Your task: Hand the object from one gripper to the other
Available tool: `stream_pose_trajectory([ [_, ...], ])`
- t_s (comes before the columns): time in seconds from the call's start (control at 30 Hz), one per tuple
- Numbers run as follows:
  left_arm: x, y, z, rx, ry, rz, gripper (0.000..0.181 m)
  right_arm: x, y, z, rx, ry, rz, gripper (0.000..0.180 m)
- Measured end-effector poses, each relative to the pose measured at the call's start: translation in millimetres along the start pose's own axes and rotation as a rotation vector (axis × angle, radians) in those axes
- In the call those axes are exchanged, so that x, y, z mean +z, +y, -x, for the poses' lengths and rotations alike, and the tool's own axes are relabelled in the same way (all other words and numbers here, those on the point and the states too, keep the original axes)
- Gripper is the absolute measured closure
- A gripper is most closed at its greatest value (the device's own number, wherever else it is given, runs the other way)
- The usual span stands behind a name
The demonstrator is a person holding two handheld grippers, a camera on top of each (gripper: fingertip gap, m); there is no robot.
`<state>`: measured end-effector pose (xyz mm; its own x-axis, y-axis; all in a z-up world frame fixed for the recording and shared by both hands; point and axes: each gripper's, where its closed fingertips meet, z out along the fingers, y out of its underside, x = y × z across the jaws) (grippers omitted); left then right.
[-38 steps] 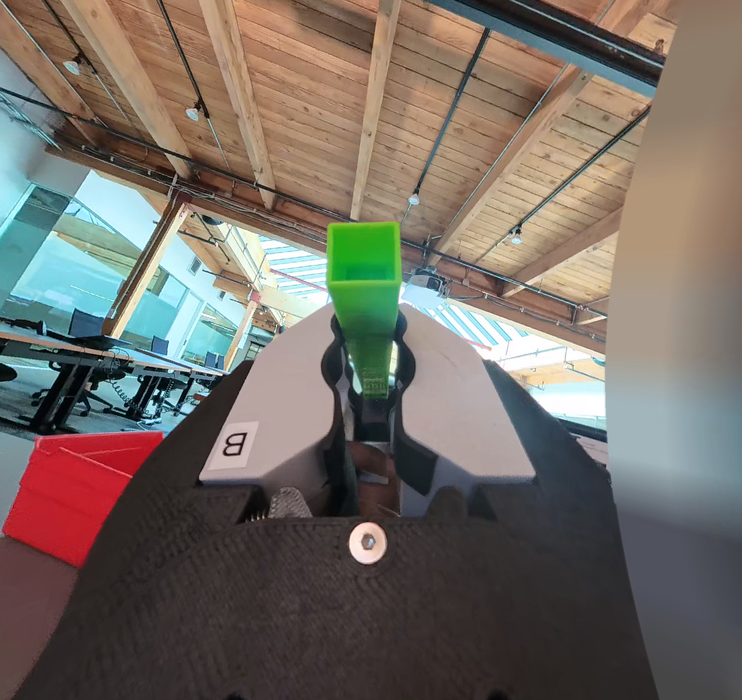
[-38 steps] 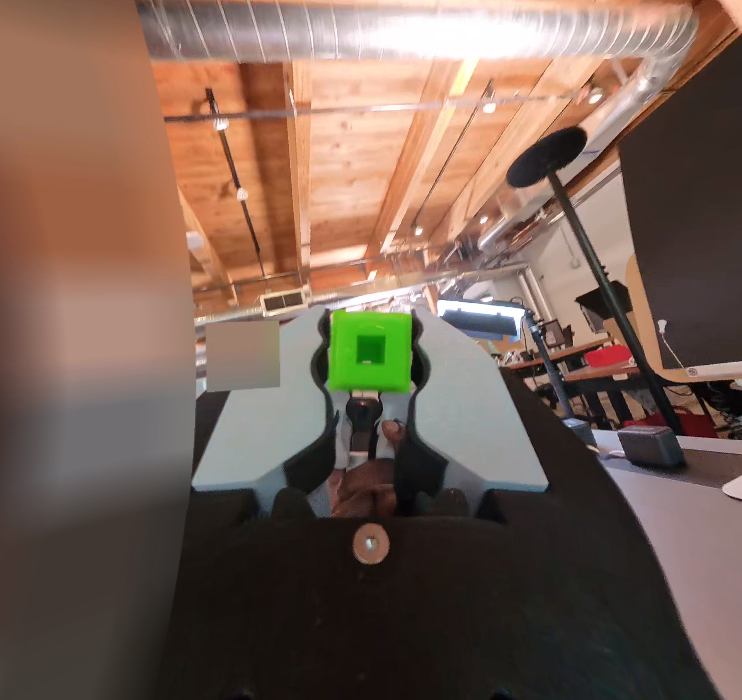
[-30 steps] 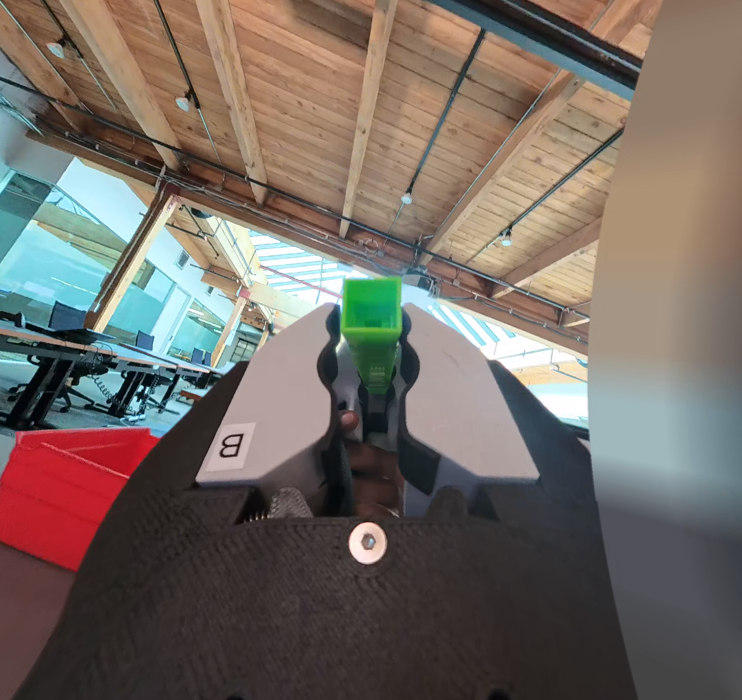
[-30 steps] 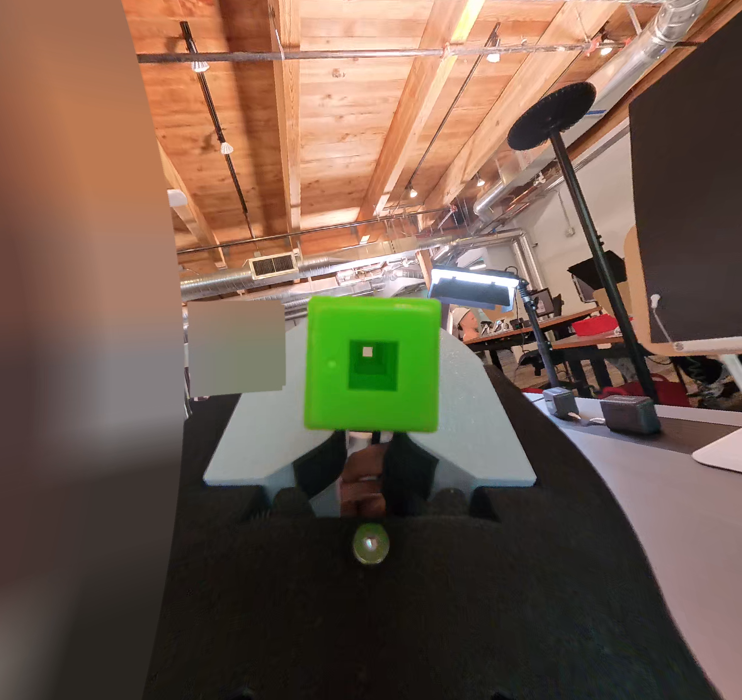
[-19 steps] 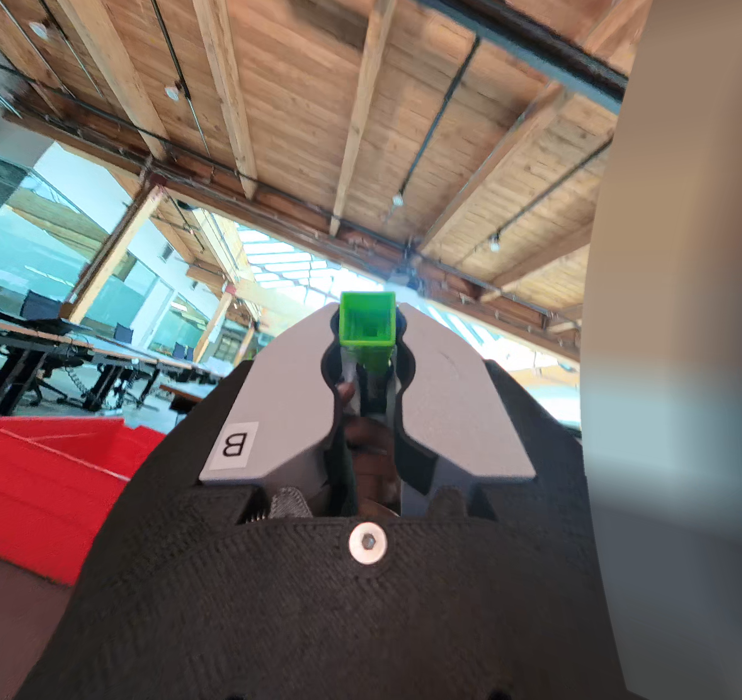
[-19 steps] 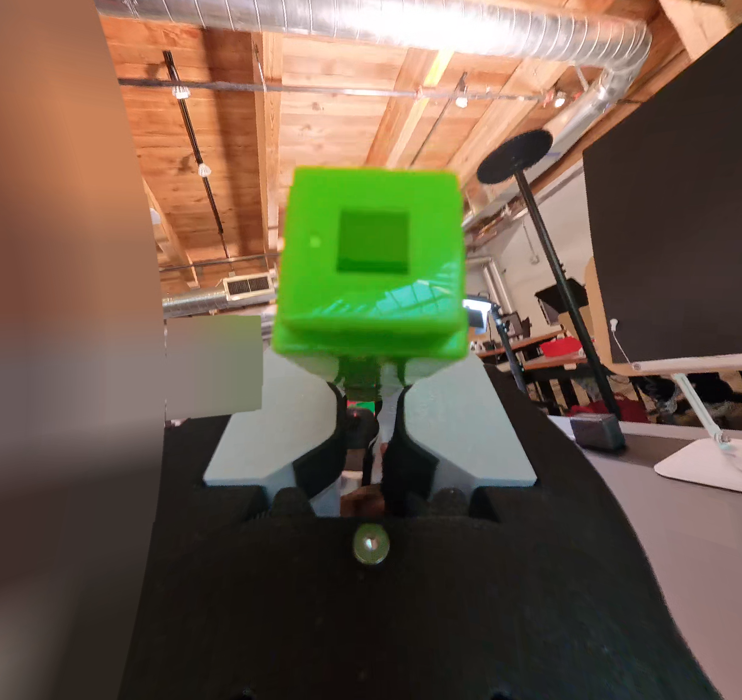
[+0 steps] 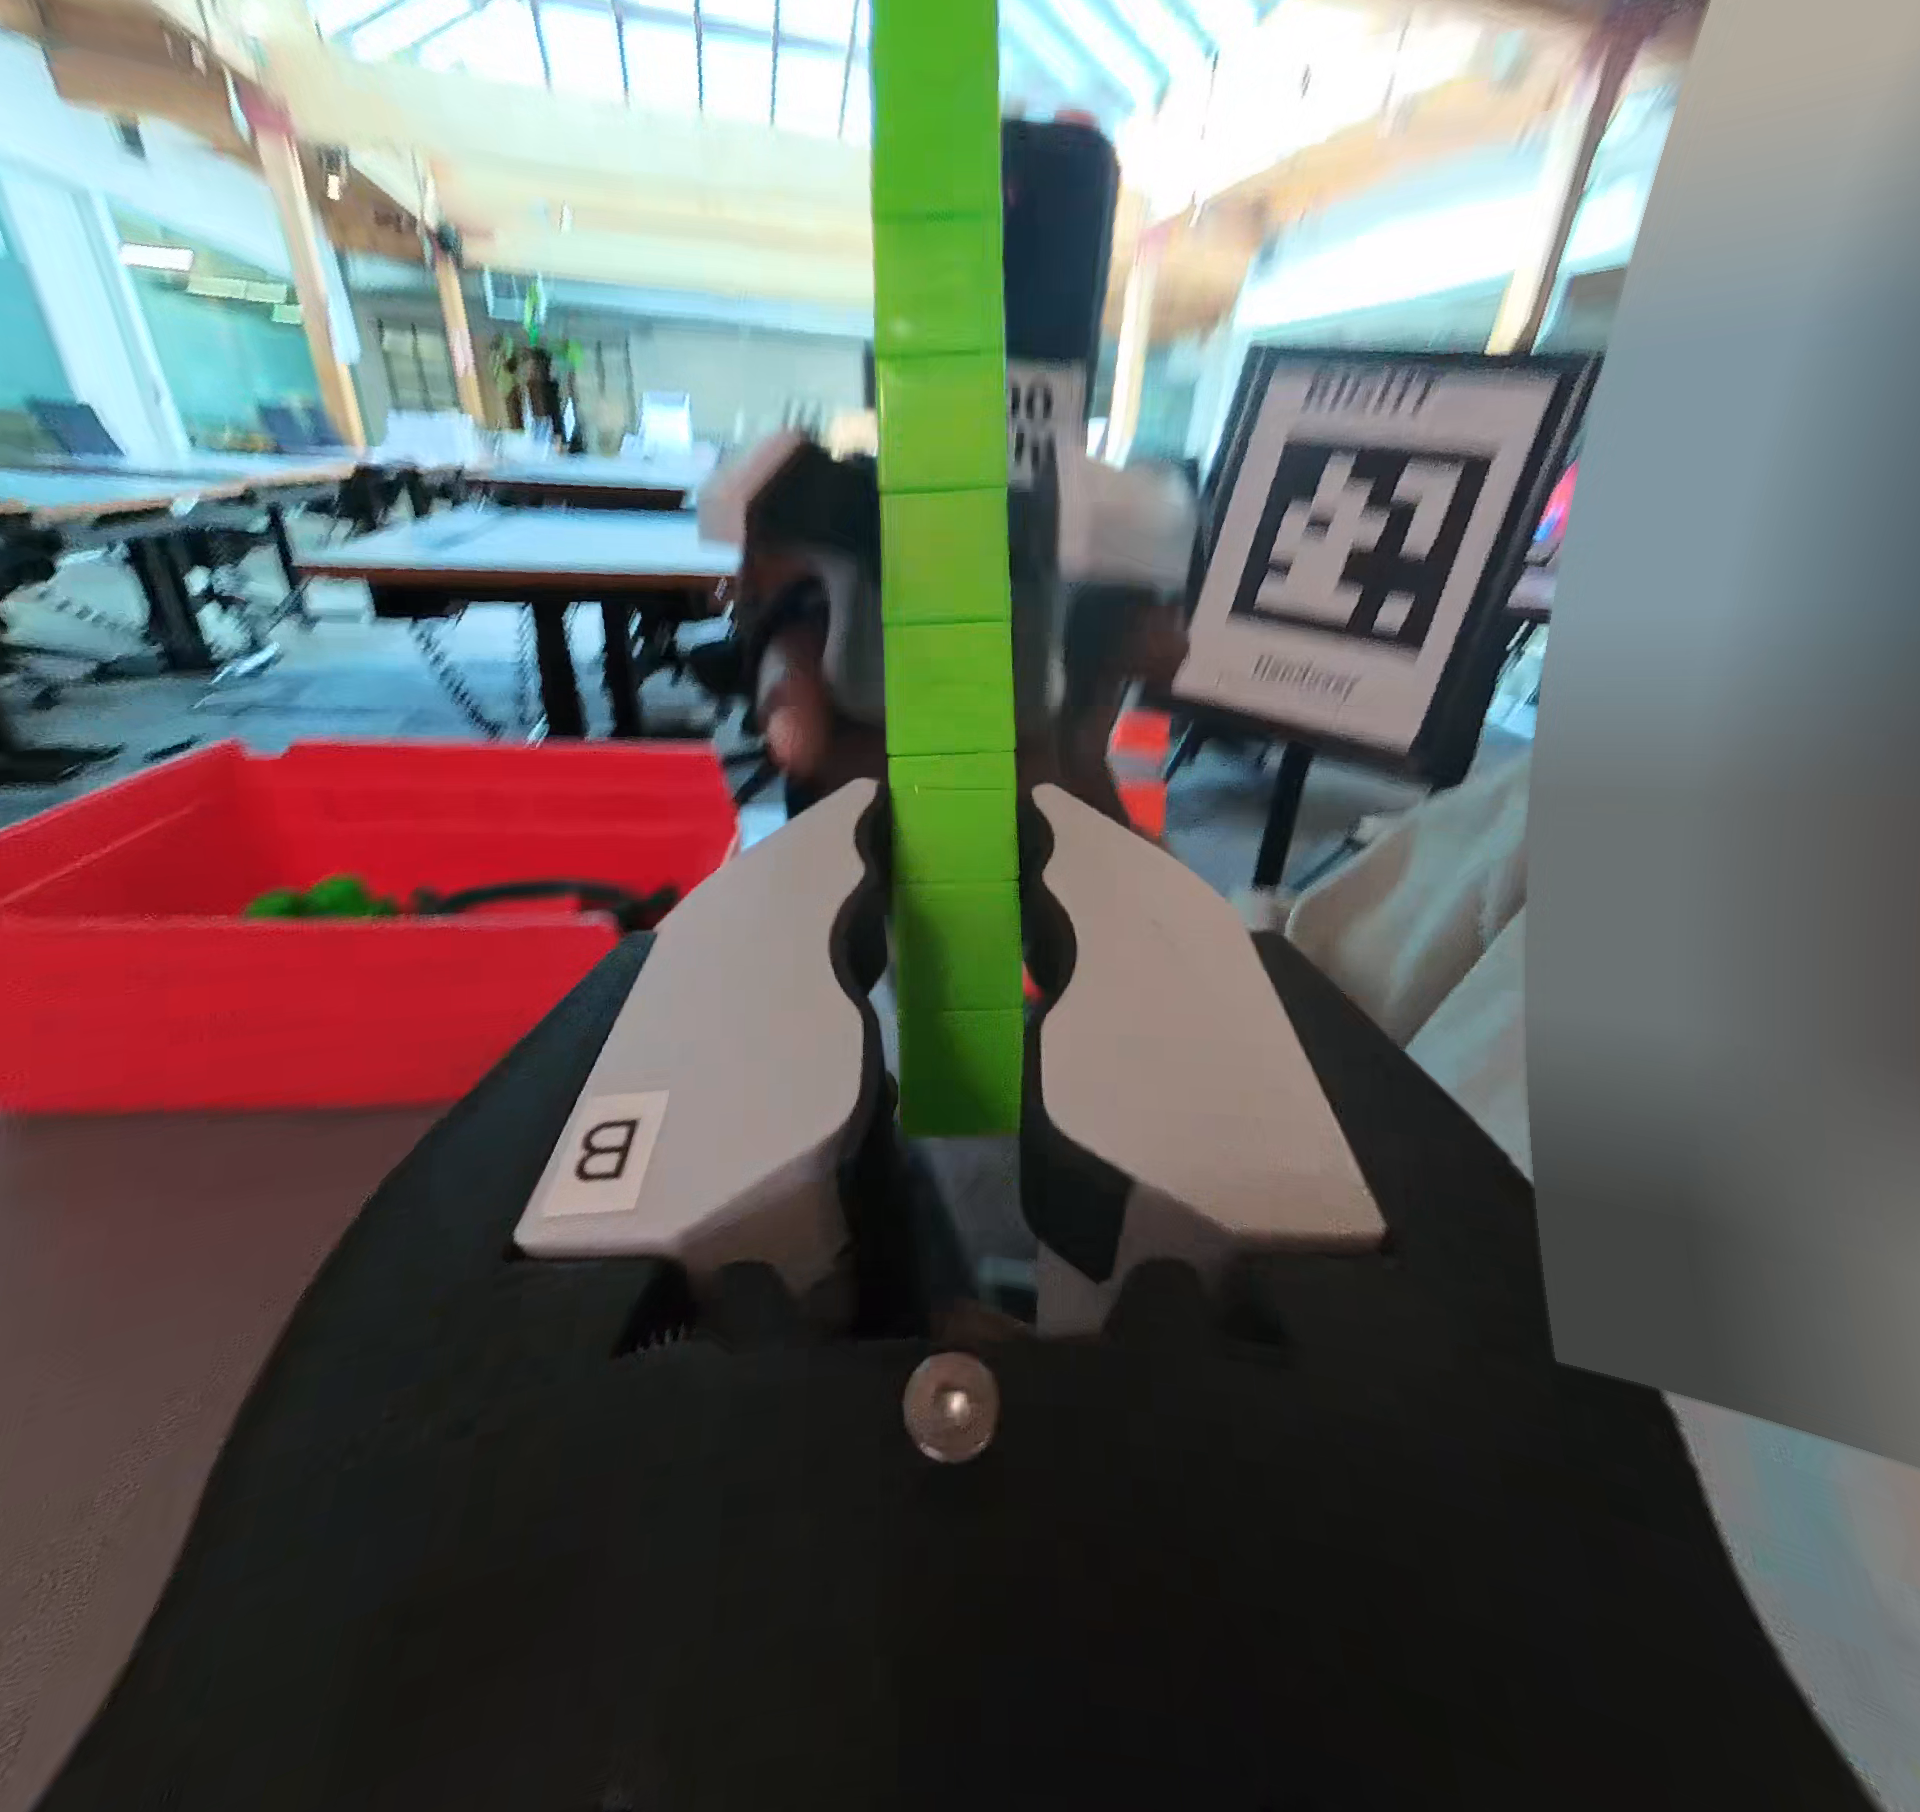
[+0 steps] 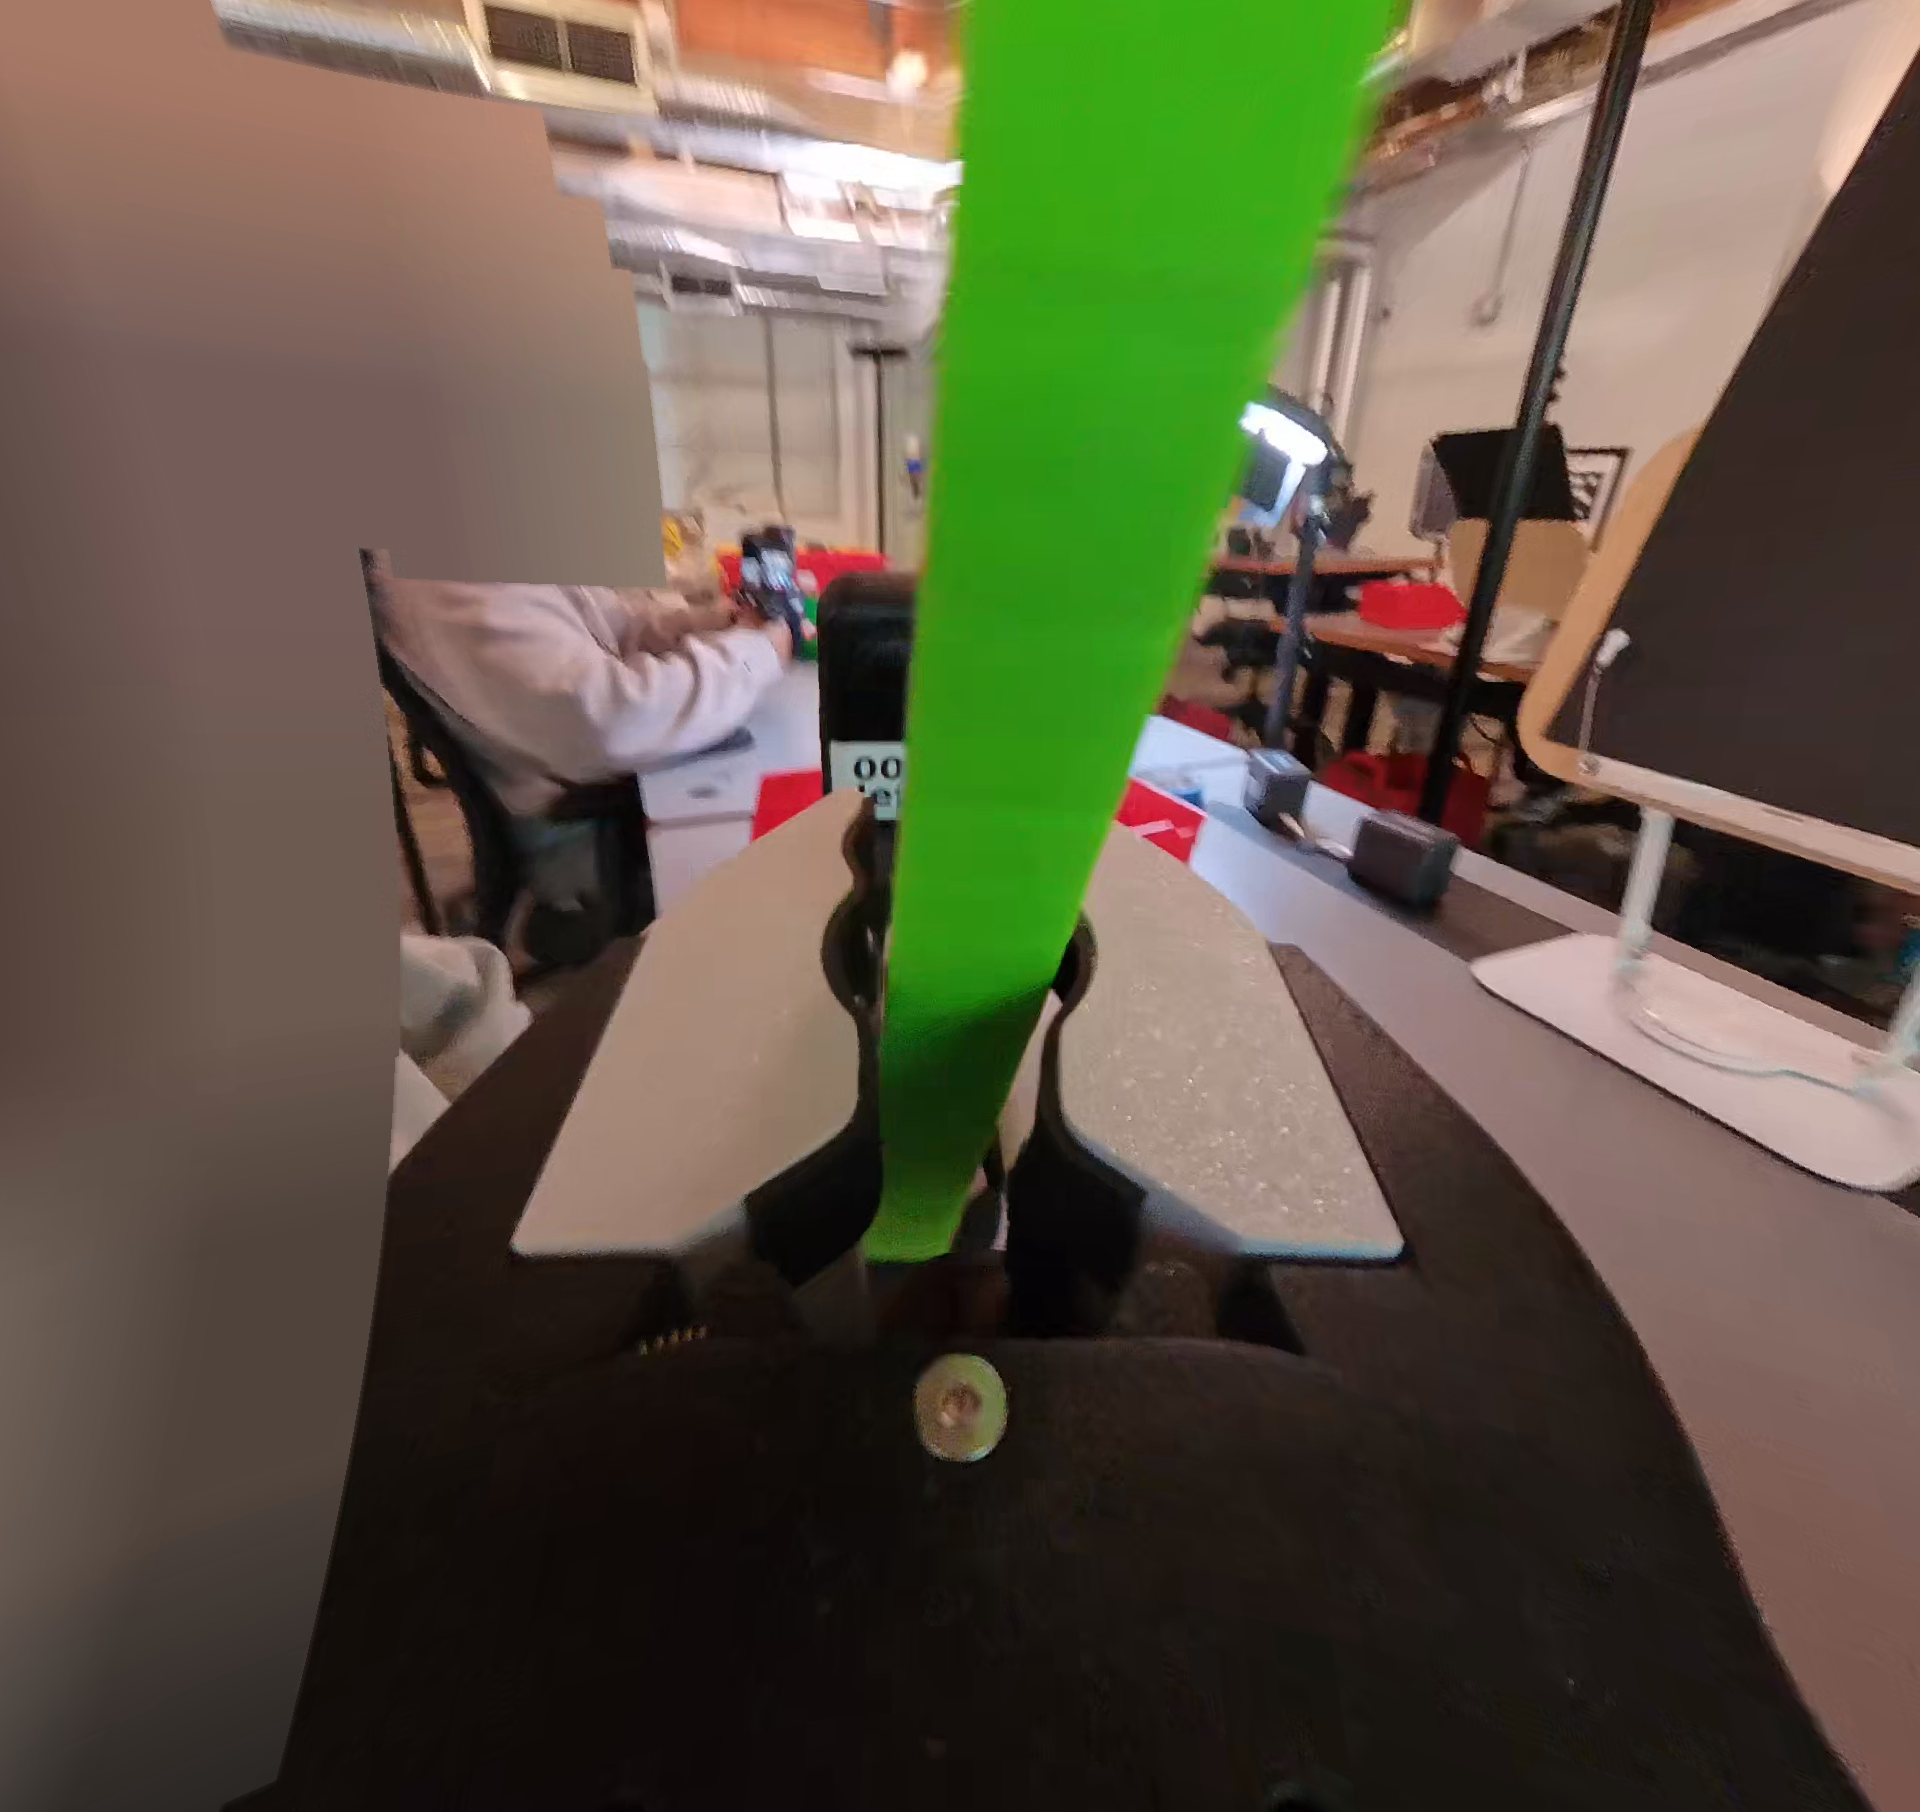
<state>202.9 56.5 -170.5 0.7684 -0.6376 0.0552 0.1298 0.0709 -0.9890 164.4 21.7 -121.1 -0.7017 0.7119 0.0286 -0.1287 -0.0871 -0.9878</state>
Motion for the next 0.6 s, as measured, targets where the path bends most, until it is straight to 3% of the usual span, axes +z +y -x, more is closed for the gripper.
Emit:
stream_pose_trajectory([
  [0.1, -3, -20, 2, -0.082, 0.024, -0.184, 0.159, 6, 13, -1, -0.045, 0.048, 0.099, 0.14],
  [0.17, -3, -23, 2, -0.087, 0.032, -0.221, 0.159, 6, 13, -5, -0.035, 0.072, 0.094, 0.153],
  [0.27, 0, -6, -3, -0.05, 0.058, -0.075, 0.156, 4, 20, 2, 0.007, 0.006, 0.154, 0.156],
  [0.33, -11, 0, -2, -0.022, 0.058, 0.032, 0.13, 3, 27, 0, -0.027, 0.023, 0.207, 0.156],
  [0.4, -29, -2, 6, 0.024, -0.002, 0.092, 0.119, 1, 33, 2, -0.029, 0.006, 0.251, 0.157],
  [0.5, -47, -30, 6, 0.093, -0.081, -0.017, 0.117, 2, 51, 2, -0.022, -0.011, 0.347, 0.157],
  [0.6, -40, -34, -1, 0.139, -0.111, -0.014, 0.116, 10, 75, 7, -0.026, -0.045, 0.455, 0.157],
])
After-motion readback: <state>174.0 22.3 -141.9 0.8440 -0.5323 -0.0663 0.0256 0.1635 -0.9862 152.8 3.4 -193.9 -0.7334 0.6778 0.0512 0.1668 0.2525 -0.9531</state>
